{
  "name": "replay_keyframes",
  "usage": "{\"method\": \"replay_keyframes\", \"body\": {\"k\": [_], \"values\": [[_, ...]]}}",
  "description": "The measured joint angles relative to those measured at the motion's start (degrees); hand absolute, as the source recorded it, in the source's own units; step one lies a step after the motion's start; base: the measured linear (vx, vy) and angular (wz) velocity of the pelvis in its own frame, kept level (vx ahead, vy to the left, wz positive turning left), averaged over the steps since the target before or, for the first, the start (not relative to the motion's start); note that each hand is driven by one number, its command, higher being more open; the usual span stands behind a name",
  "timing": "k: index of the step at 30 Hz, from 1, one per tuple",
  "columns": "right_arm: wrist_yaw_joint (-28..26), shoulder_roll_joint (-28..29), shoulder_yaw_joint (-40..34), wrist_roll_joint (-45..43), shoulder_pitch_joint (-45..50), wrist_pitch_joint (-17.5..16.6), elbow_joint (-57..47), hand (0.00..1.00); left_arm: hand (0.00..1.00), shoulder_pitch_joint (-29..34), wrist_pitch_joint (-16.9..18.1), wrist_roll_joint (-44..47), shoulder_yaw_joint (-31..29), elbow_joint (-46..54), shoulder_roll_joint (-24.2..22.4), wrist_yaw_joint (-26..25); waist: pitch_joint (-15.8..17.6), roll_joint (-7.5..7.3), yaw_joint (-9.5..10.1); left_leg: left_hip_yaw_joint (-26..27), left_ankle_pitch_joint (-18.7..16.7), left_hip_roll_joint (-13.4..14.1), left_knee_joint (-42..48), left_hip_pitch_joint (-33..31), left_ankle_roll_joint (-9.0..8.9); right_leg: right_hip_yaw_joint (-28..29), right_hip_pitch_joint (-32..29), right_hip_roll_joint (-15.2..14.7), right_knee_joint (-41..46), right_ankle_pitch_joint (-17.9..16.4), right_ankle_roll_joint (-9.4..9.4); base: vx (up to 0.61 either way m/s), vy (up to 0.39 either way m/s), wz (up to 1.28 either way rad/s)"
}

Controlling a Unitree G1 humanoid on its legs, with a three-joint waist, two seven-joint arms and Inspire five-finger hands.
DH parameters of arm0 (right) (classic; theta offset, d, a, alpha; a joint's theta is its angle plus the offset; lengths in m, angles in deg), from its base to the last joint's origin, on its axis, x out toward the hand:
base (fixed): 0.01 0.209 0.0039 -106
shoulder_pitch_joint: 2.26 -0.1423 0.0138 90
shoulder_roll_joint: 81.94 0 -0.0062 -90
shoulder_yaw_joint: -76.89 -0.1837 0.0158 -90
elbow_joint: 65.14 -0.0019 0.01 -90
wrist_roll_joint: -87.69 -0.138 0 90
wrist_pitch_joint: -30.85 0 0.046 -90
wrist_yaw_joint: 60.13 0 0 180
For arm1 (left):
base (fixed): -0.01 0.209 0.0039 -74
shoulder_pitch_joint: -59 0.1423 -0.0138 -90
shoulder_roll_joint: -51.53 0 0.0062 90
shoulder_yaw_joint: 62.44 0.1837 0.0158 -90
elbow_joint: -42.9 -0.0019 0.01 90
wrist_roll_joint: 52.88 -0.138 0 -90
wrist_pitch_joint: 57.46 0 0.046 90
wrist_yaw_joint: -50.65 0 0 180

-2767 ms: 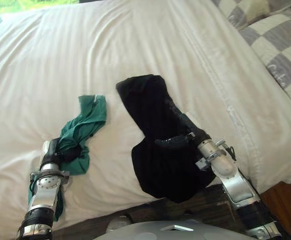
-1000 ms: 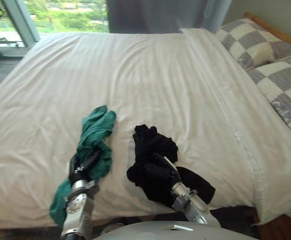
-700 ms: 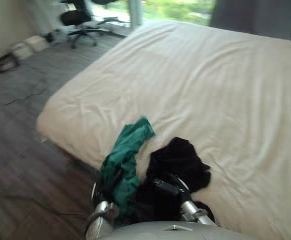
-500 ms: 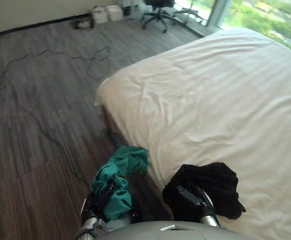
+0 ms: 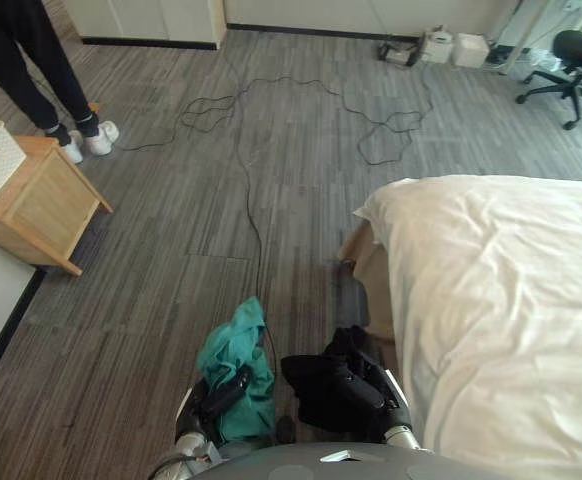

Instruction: Tidy up the quilt and then pick up the clothes from the bed and put them into the laundry hamper

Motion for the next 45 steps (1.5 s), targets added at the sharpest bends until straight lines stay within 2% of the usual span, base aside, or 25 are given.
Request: {"method": "replay_keyframes", "body": {"k": [1, 7, 12, 16, 19, 20, 21, 22, 23, 26, 28, 29, 30, 31, 33, 34, 37, 38, 39, 40, 41, 42, 43, 44, 45], "values": [[-0.1, -2.0, 1.6, 0.0, -1.9, 0.8, 1.8, 0.00, 0.00, -0.5, -0.1, -0.7, 4.6, -0.4, -1.9, 0.3, -3.0, 0.65, 0.24, -0.7, 6.1, 1.2, -9.7, 3.9, -1.58, -1.4, 3.2, 1.5, -7.0, 4.6, -0.27, 0.07, -0.053, 0.10], [-0.1, -1.9, 1.2, 0.1, -1.0, 0.8, 1.8, 0.00, 0.00, -0.3, -0.1, -0.7, 4.5, -0.4, -2.1, 0.2, -3.0, 0.60, 0.35, 1.0, 5.6, 1.6, -10.2, 4.3, -2.45, -0.1, 3.1, 1.9, -7.1, 4.5, -0.29, 0.00, -0.003, -0.10], [2.1, -1.9, 1.3, 0.4, 1.1, 1.9, -0.5, 0.00, 0.00, 0.1, -0.1, -0.7, 5.3, -0.4, -2.1, -1.3, -3.3, 0.57, -1.10, 3.3, 3.7, 2.4, -10.7, 4.2, -3.20, 1.3, 2.6, 2.4, -7.3, 4.6, -0.37, 0.00, -0.031, -0.22], [5.9, -2.1, 1.4, 1.1, 1.1, 4.2, -2.2, 0.00, 0.00, -1.4, -0.1, -0.4, 5.9, -0.8, -1.7, -1.5, -2.7, 0.99, -0.99, 7.2, -3.6, 3.4, 0.7, 0.4, -5.70, 0.9, 3.6, 1.9, -5.8, 2.8, -1.27, 0.06, -0.045, 0.11], [8.5, -3.6, 1.1, 1.1, -1.2, 5.6, -2.4, 0.00, 0.00, -4.1, 0.1, 0.1, 6.4, 2.2, -1.8, -2.1, 1.4, 1.31, -1.60, 10.2, -2.2, 2.0, 16.7, -5.8, -7.51, -6.9, 7.5, -1.6, -4.4, 1.3, -2.04, 0.06, -0.022, 1.03], [8.7, -4.3, 1.1, 1.1, -1.5, 5.7, -2.4, 0.00, 0.00, -4.6, 0.1, 0.1, 6.3, 2.8, -2.1, -2.0, 2.7, 1.21, -1.23, 11.8, -3.8, 2.5, 20.0, -7.0, -6.94, -7.8, 8.3, -2.1, -4.3, 1.0, -2.15, 0.05, 0.092, 1.00], [8.8, -5.3, 1.1, 1.1, -2.1, 6.3, -2.2, 0.00, 0.00, -4.7, 0.1, 0.3, 6.1, 3.5, -2.6, -1.9, 3.5, 2.42, -0.50, 14.7, -6.7, 4.8, 23.2, -8.5, -6.15, -8.5, 9.0, -2.1, -3.7, 0.1, -2.12, 0.04, 0.090, 0.66], [8.7, -6.2, 1.1, 1.6, -2.8, 7.0, -2.2, 0.00, 0.00, -4.5, 0.1, 0.7, 5.6, 4.2, -3.3, -2.1, 4.2, 4.11, -0.03, 16.0, -8.0, 7.8, 20.7, -8.7, -6.71, -9.4, 9.1, -2.0, -1.6, -2.0, -0.81, 0.05, 0.096, 0.63], [8.6, -6.4, 1.1, 3.5, -3.6, 8.1, -2.1, 0.00, 0.00, -3.2, 0.0, 2.2, 5.5, 4.0, -4.0, -2.4, 4.6, 4.84, 0.30, 16.8, -7.5, 7.9, 16.7, -7.2, -3.97, -9.7, 9.1, -2.6, 0.8, -4.5, 0.83, 0.07, 0.072, 0.42], [8.1, -6.2, 3.1, 5.6, -3.3, 9.0, -4.0, 0.00, 0.00, -1.5, 0.0, 3.0, 4.4, 6.6, -3.7, -3.8, 6.1, 3.28, 0.50, 19.2, -6.3, 6.6, 16.5, -6.5, -4.25, -12.4, 11.2, -4.3, -1.2, -3.8, 1.35, 0.13, 0.053, 0.39], [7.2, -5.8, 4.1, 5.7, -3.9, 9.1, -5.1, 0.00, 0.00, -1.8, 0.9, 3.9, 3.8, 9.2, -3.1, -3.6, 9.6, 2.34, 1.03, 23.5, -7.8, 8.9, 24.8, -10.3, -5.38, -14.6, 14.9, -4.5, -3.1, -2.9, 1.77, 0.05, 0.055, 0.44], [6.9, -6.4, 3.5, 5.7, -2.9, 9.0, -5.5, 0.00, 0.00, -1.5, 1.0, 3.9, 4.6, 9.4, -3.4, -3.6, 9.1, 3.42, 1.84, 23.9, -7.4, 10.4, 18.1, -10.6, -4.92, -15.2, 15.7, -3.7, -3.2, -2.9, 1.95, 0.03, 0.095, 0.30], [6.9, -6.4, 3.2, 5.8, -2.8, 9.1, -5.2, 0.00, 0.00, -1.2, 1.1, 3.8, 5.2, 9.4, -3.6, -3.5, 8.7, 4.13, 2.11, 24.8, -7.7, 10.7, 18.9, -10.2, -2.47, -15.1, 16.4, -3.5, -3.9, -3.6, 1.71, 0.12, 0.128, 0.06], [6.8, -6.3, 3.4, 7.1, -3.2, 9.1, -5.0, 0.00, 0.00, -0.9, 1.1, 3.9, 4.8, 9.9, -4.2, -3.3, 8.3, 3.50, 3.00, 25.6, -9.6, 9.6, 19.3, -9.9, -1.94, -14.4, 17.8, -4.0, -4.9, -5.3, 0.28, 0.19, 0.115, -0.10], [6.4, -6.4, 3.4, 7.7, -3.8, 9.1, -5.0, 0.00, 0.00, -0.8, 0.8, 3.8, 4.3, 9.8, -5.3, -3.1, 7.7, 4.16, 3.69, 26.7, -11.6, 9.3, 19.3, -9.8, -0.01, -11.9, 15.8, -4.4, -0.1, -6.2, -0.06, 0.19, 0.081, -0.06], [6.4, -6.3, 3.4, 7.7, -3.8, 9.1, -5.0, 0.00, 0.00, -0.6, 0.1, 3.8, 4.4, 9.7, -5.2, -2.9, 7.1, 4.49, 3.57, 26.9, -11.8, 8.8, 17.7, -9.3, 0.31, -9.4, 11.8, -4.5, 10.7, -6.6, 0.70, 0.27, 0.057, 0.10], [6.5, -5.2, 4.1, 7.7, -3.4, 9.0, -5.0, 0.00, 0.00, 0.1, 0.2, 3.2, 4.7, 9.9, -4.2, -0.9, 6.6, 2.33, 3.52, 26.8, -9.9, 4.5, 11.2, -4.8, -0.08, -5.7, 1.3, -5.3, 42.0, -4.0, 4.98, 0.28, 0.040, -0.01], [6.7, -5.1, 3.9, 7.7, -3.4, 8.8, -5.0, 0.00, 0.00, 0.0, 0.1, 2.1, 4.8, 9.6, -4.0, -0.9, 6.7, 2.19, 3.18, 26.7, -9.2, 3.6, 9.7, -3.5, 1.15, -5.7, -0.4, -5.3, 46.3, -4.1, 4.79, 0.25, 0.055, -0.05], [7.0, -5.3, 3.3, 7.6, -3.3, 8.2, -5.6, 0.00, 0.00, 0.0, 0.1, 0.6, 5.9, 8.9, -4.0, -0.9, 6.8, 2.50, 1.83, 25.6, -7.7, 2.0, 6.1, -0.5, 2.64, -7.3, -3.7, -5.4, 51.0, -5.1, 2.57, 0.25, 0.045, 0.29], [7.3, -5.2, 2.3, 7.4, -3.0, 7.6, -7.3, 0.00, 0.00, 0.0, -0.1, -0.9, 7.8, 8.1, -4.0, -1.0, 7.2, 3.53, 0.14, 24.0, -6.7, 1.6, 3.1, 2.7, 2.17, -9.9, -6.5, -5.1, 52.1, -7.0, -0.39, 0.28, 0.035, 0.47], [7.4, -5.2, 2.1, 7.1, -2.6, 7.1, -8.1, 0.00, 0.00, 0.1, -0.2, -1.3, 8.8, 8.0, -4.0, -1.0, 7.4, 3.85, -0.55, 22.6, -6.4, 1.7, 2.3, 4.3, 1.15, -10.6, -7.9, -4.5, 51.5, -7.8, -1.33, 0.30, -0.007, 0.73], [7.5, -4.8, 1.8, 6.3, -2.2, 5.4, -8.7, 0.00, 0.00, -0.1, -0.3, -2.2, 10.3, 7.6, -3.9, -1.1, 7.5, 4.00, -1.65, 19.6, -6.5, 2.3, 3.4, 5.8, -3.29, -10.6, -10.7, -3.1, 46.5, -8.3, -2.16, 0.30, -0.047, 0.97], [7.7, -2.4, 1.4, 5.1, -2.2, 4.1, -8.4, 0.00, 0.00, -0.7, -0.3, -3.0, 10.7, 8.1, -2.6, -0.9, 8.2, -0.62, -2.52, 15.4, -8.3, 1.5, 11.0, 3.7, -5.78, -9.6, -13.0, -6.0, 37.3, -8.1, -1.80, 0.29, -0.110, 1.12], [7.7, -1.5, 0.8, 5.0, -1.4, 3.3, -8.5, 0.00, 0.00, -1.5, -0.1, -3.1, 11.3, 9.3, -1.7, -0.5, 8.6, 0.95, -3.28, 15.5, -10.4, 4.1, 12.1, 3.8, -1.82, -10.1, -13.7, -6.8, 32.6, -7.1, 0.05, 0.26, -0.181, 0.90], [8.2, -0.6, -0.6, 4.9, -1.3, 2.2, -8.6, 0.00, 0.00, -2.4, -0.3, -3.0, 12.0, 8.1, -2.0, 1.0, 9.5, 0.98, -1.82, 16.1, -11.9, 5.5, 9.7, 8.1, -0.62, -10.7, -14.3, -7.5, 21.6, -4.3, 3.73, 0.25, -0.218, 0.34]]}}
